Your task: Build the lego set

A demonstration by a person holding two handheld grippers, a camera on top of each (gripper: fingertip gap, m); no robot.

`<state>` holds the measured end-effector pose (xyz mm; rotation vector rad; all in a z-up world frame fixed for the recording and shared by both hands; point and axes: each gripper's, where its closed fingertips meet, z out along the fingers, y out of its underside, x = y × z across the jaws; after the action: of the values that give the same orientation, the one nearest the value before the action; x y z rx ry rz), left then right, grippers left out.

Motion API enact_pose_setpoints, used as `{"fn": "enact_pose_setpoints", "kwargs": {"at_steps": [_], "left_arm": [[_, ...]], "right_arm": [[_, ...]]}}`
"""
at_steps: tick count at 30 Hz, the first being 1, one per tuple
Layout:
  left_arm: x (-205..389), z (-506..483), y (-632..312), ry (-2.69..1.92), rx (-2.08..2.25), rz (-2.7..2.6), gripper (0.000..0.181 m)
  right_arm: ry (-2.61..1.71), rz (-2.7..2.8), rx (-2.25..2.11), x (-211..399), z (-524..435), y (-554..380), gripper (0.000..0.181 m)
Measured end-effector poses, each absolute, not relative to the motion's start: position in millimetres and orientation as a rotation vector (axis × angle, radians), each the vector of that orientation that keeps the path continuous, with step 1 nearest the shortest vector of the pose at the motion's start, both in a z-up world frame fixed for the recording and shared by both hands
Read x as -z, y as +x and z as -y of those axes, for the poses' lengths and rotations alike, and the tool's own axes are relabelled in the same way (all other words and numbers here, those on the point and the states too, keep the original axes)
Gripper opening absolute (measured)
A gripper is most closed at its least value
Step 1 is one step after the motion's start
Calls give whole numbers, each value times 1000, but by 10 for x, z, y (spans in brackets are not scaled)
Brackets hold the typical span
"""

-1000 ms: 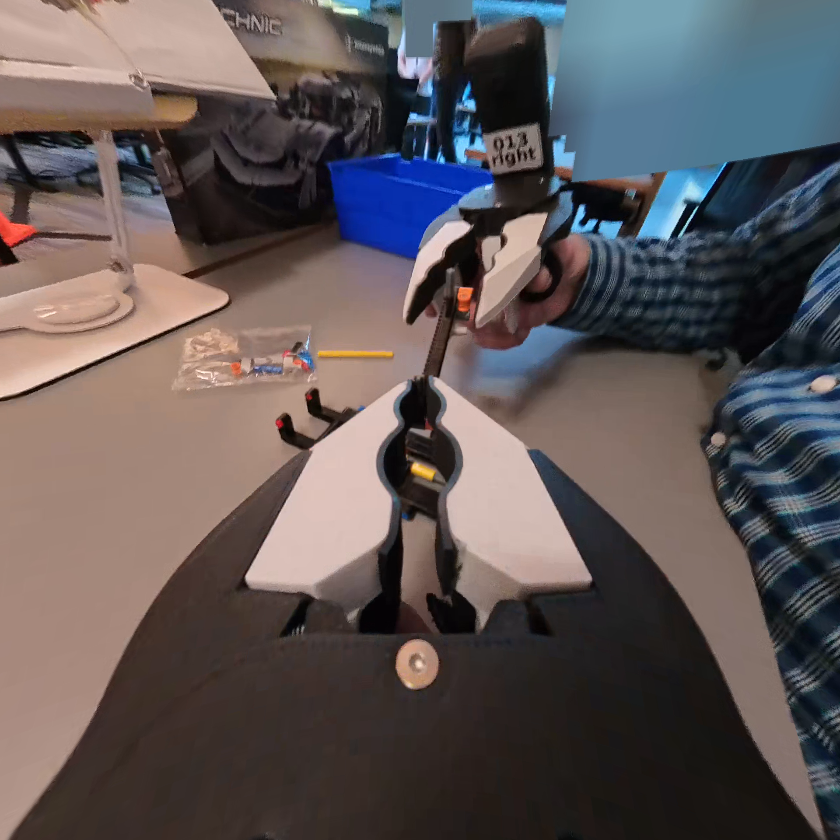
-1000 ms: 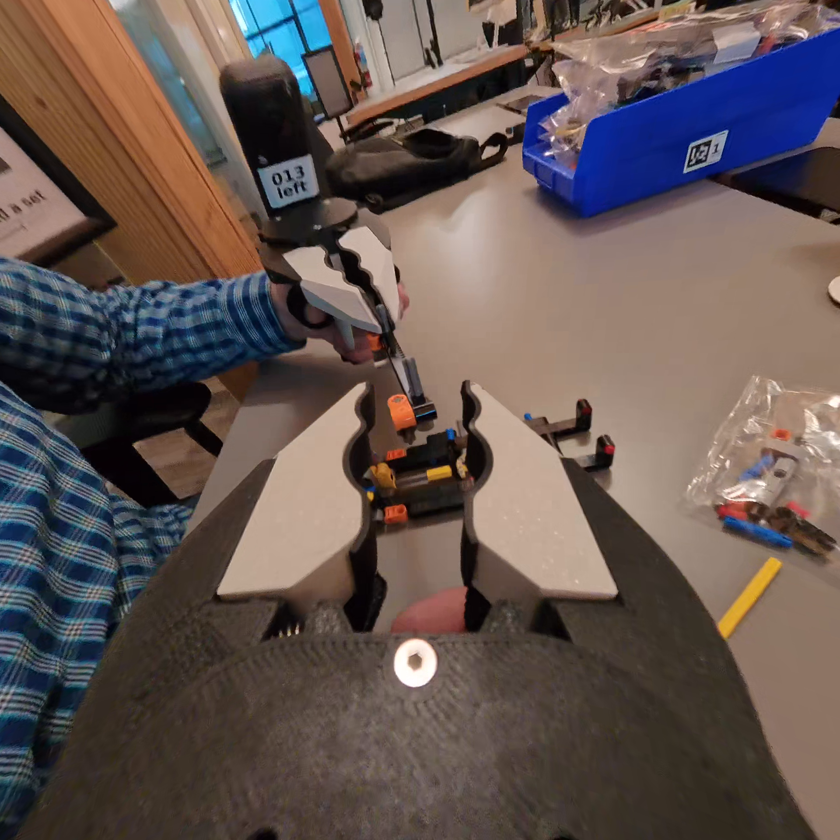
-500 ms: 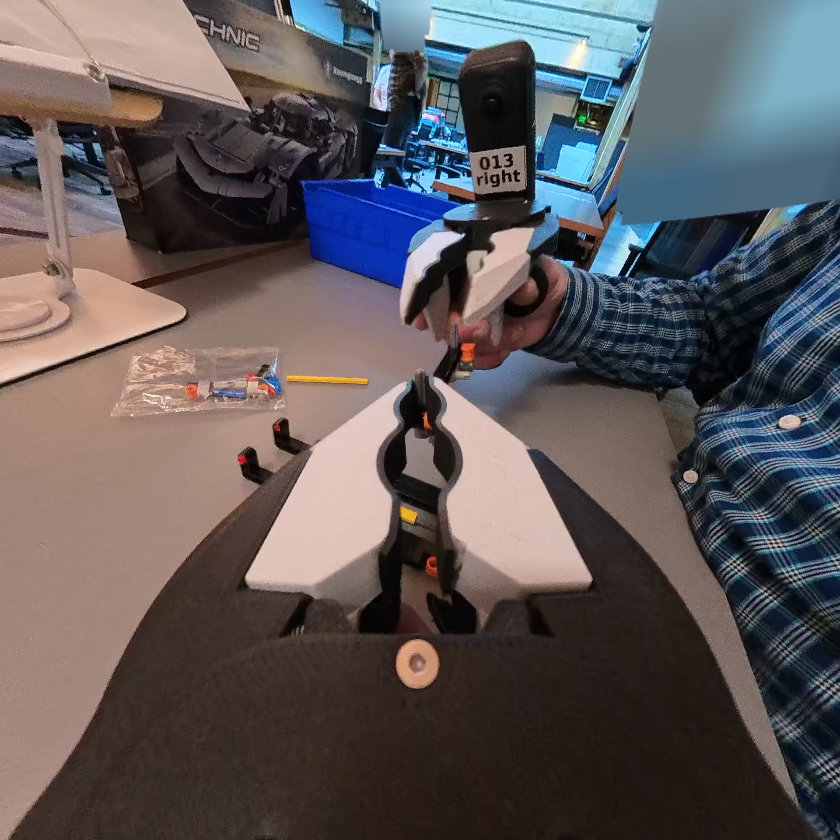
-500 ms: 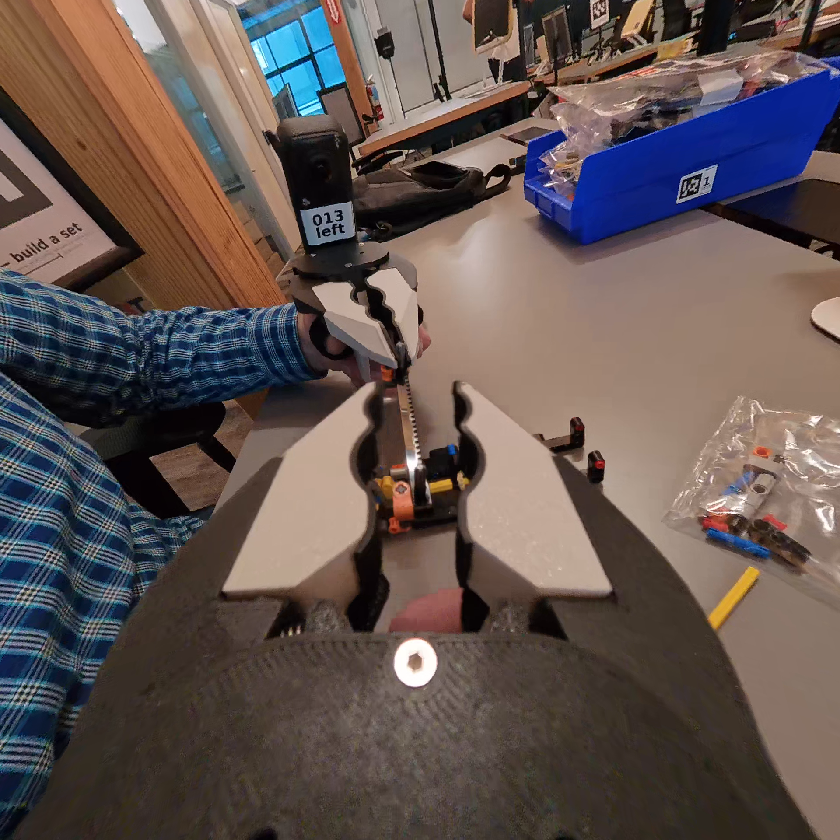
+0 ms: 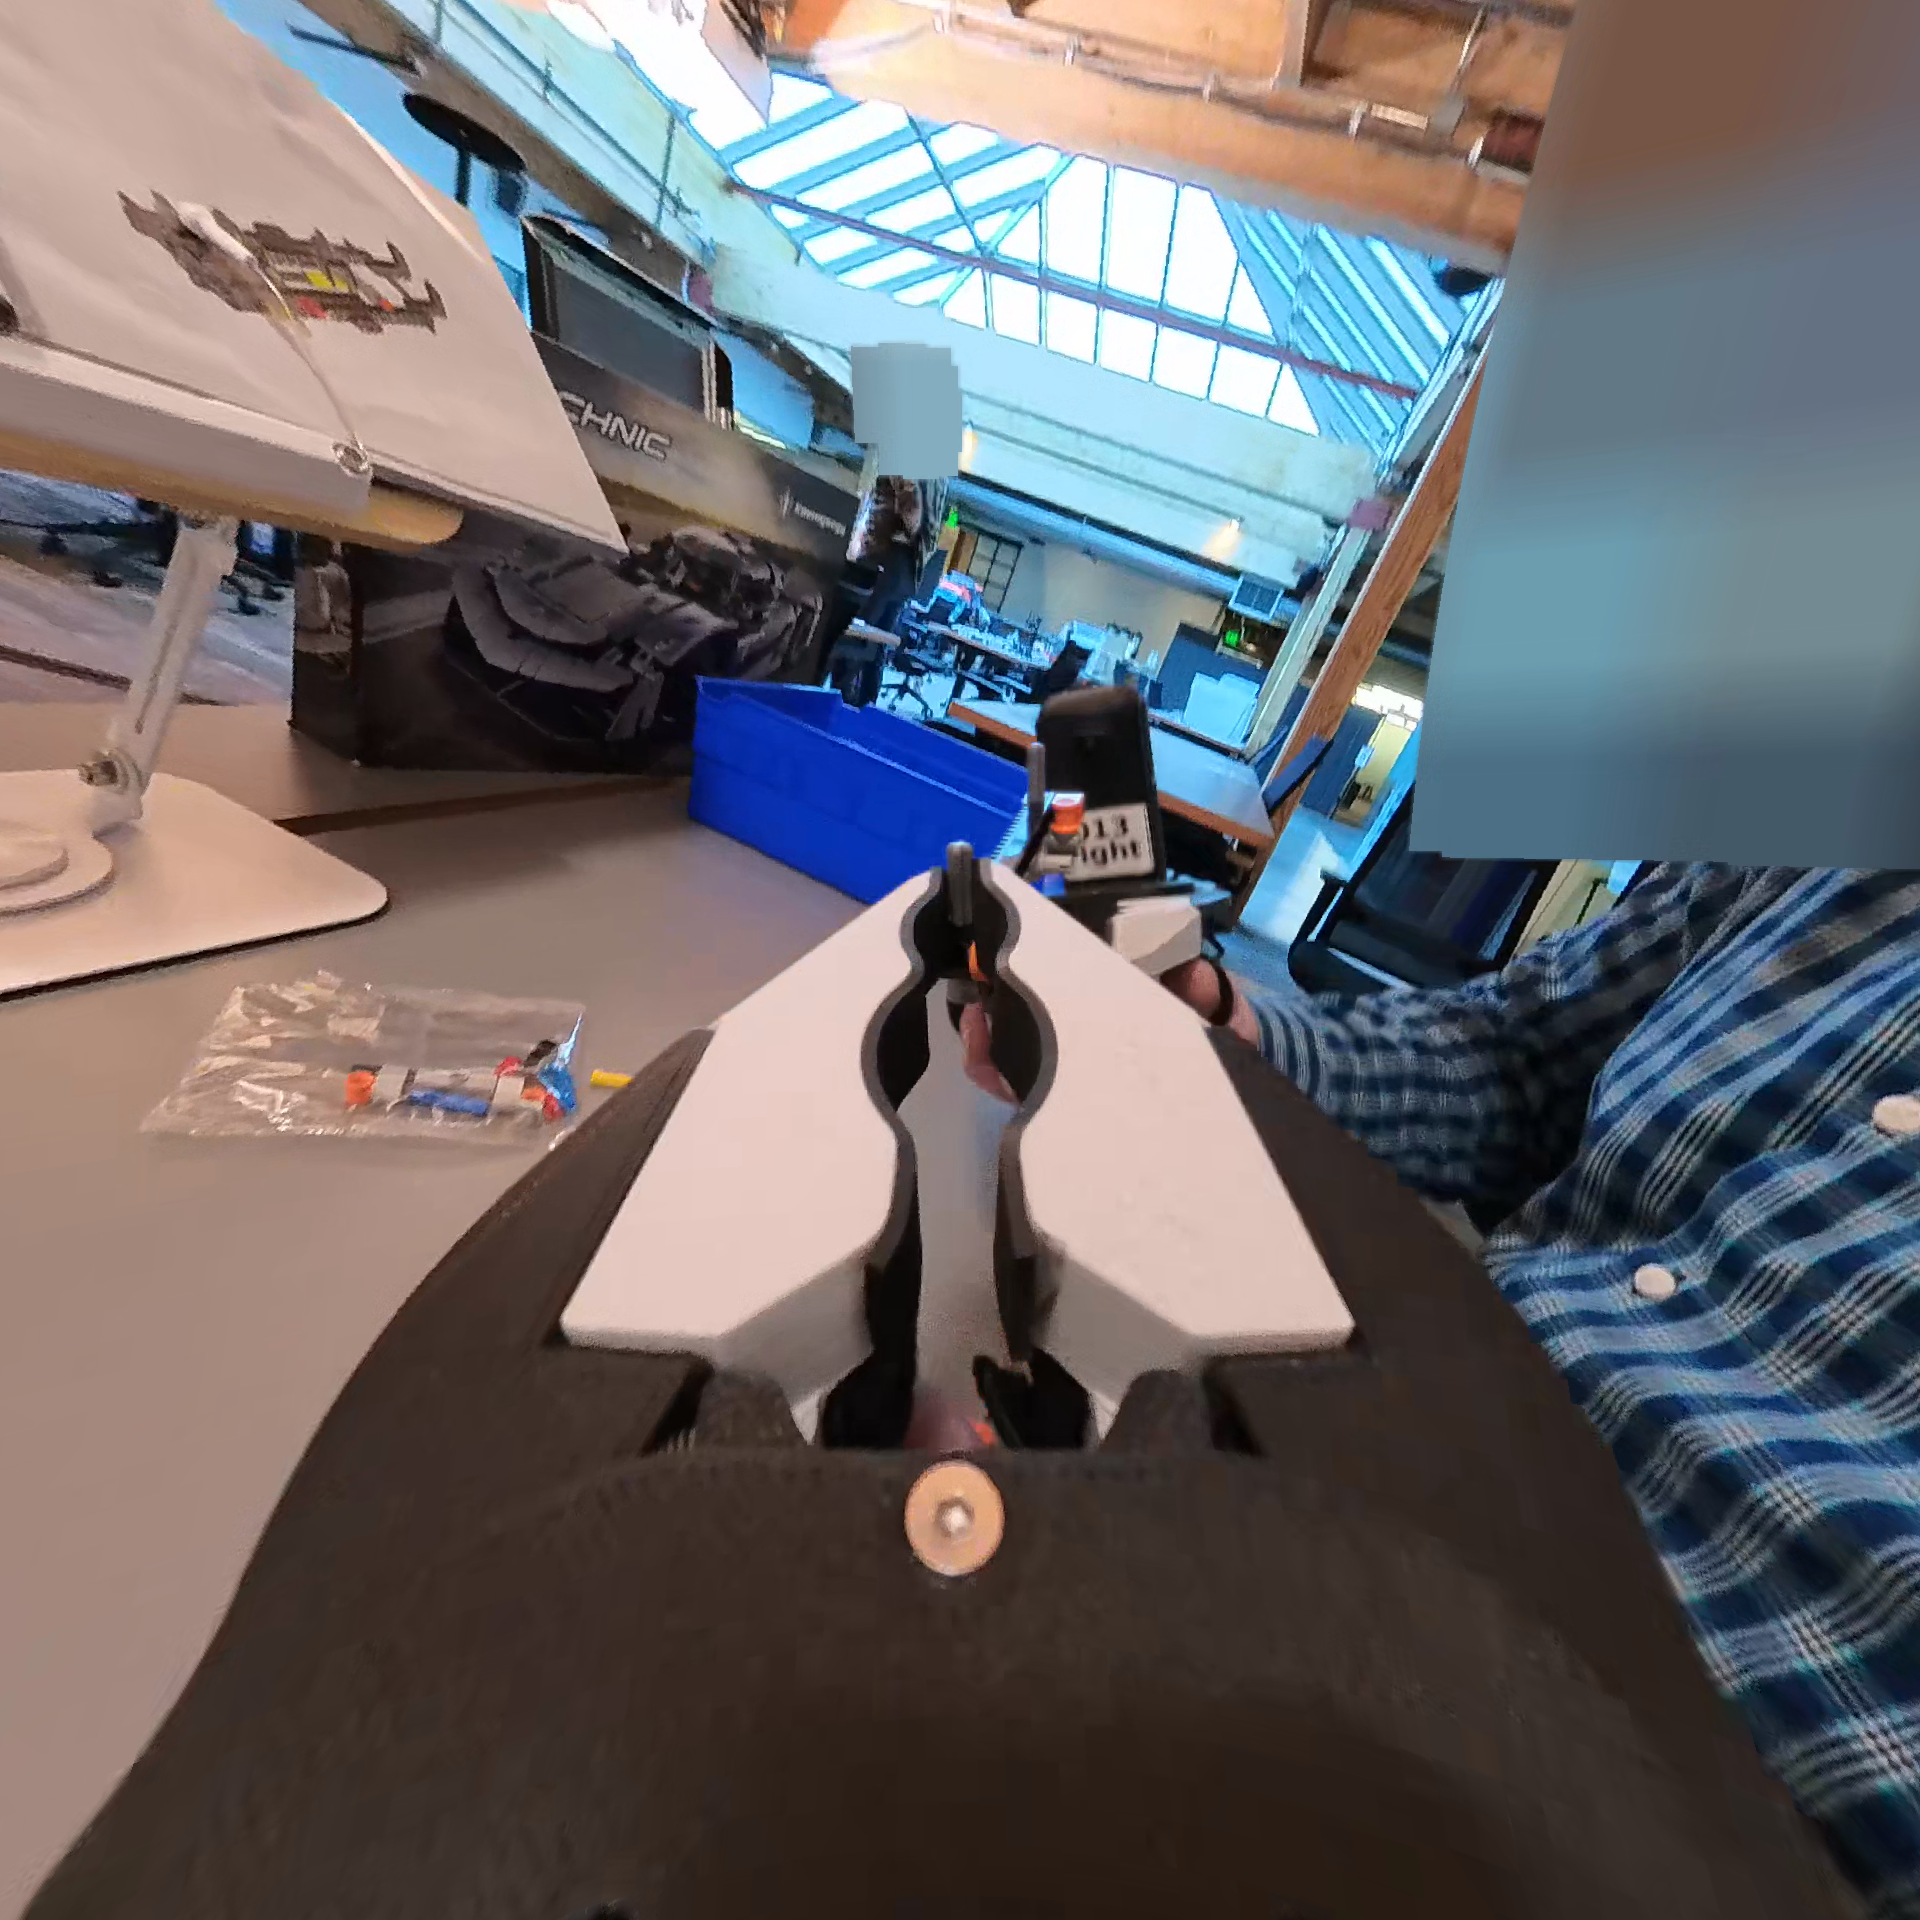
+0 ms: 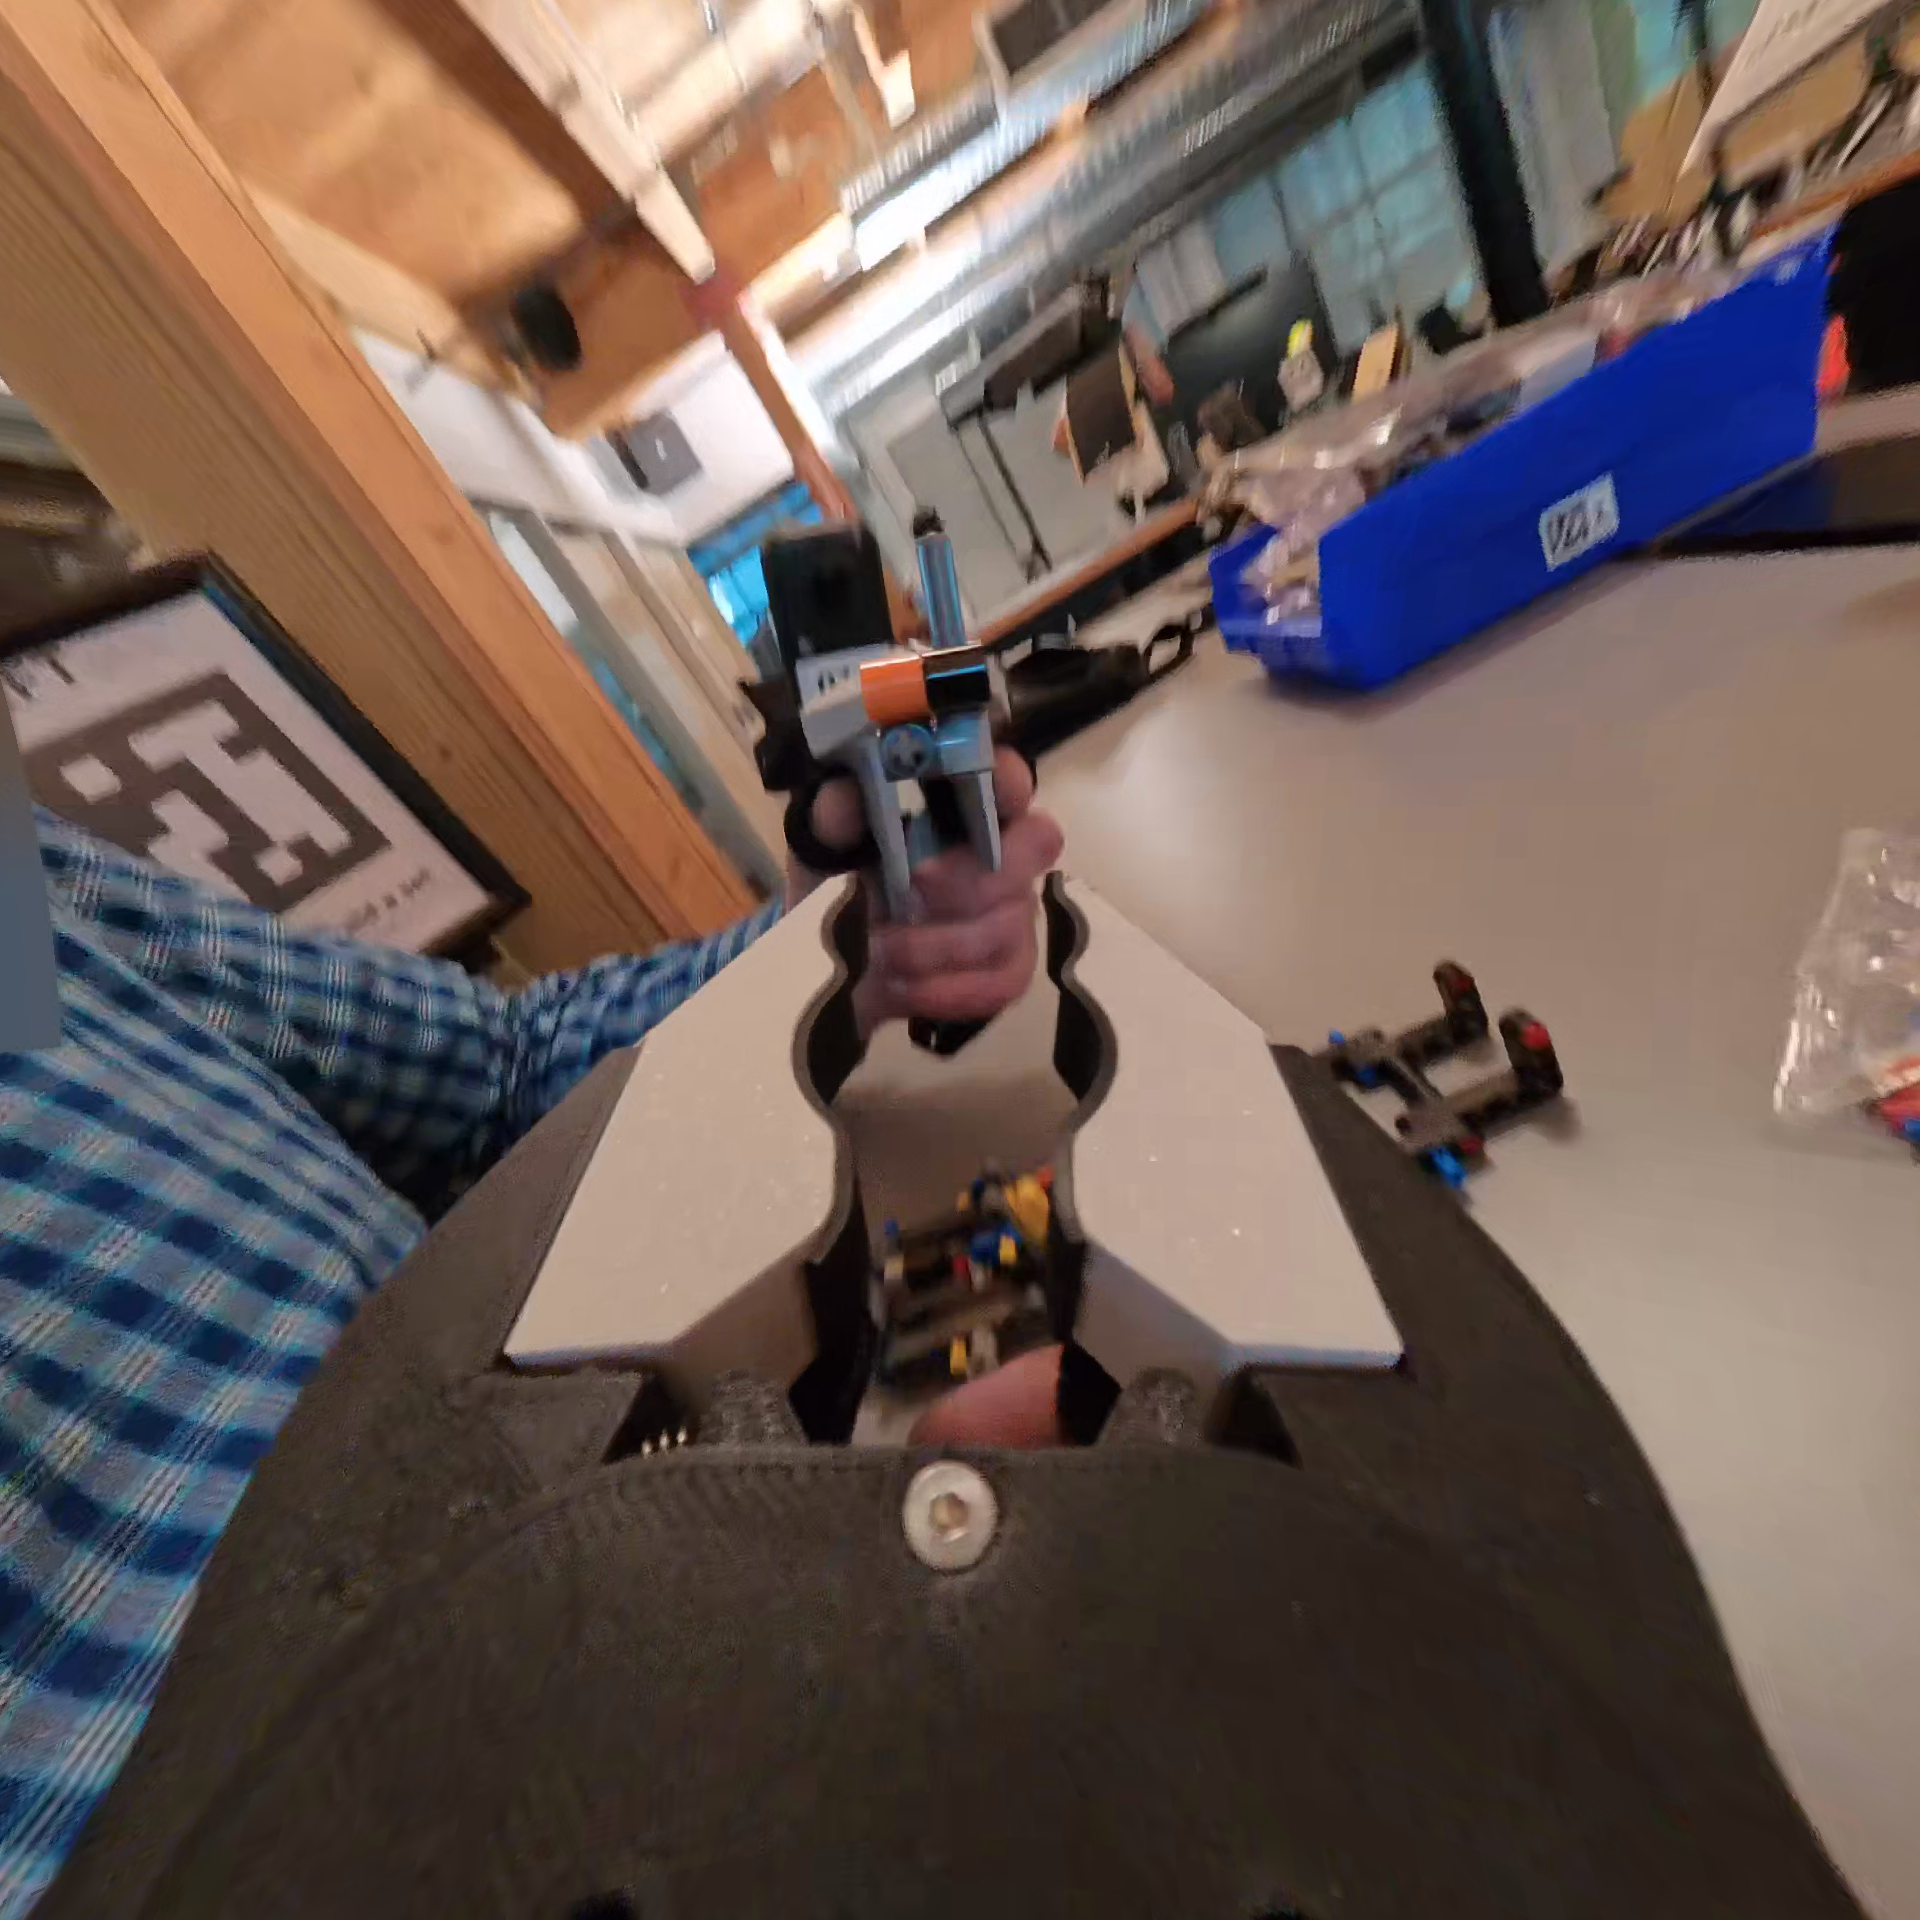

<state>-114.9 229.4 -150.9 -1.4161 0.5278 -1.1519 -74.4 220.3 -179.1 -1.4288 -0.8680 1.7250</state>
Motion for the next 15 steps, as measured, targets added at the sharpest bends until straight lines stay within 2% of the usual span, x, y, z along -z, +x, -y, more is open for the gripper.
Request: {"fn": "enact_pose_setpoints", "kwargs": {"at_steps": [8,15], "left_arm": [[1416,-2326,-1042,-1377,1211,-432,1],[1453,-2356,-987,-1374,1254,-395,2]], "right_arm": [[-1286,678,-1749,1447,-2352,-775,0],[-1252,674,-1736,1383,-2387,-749,6]]}}
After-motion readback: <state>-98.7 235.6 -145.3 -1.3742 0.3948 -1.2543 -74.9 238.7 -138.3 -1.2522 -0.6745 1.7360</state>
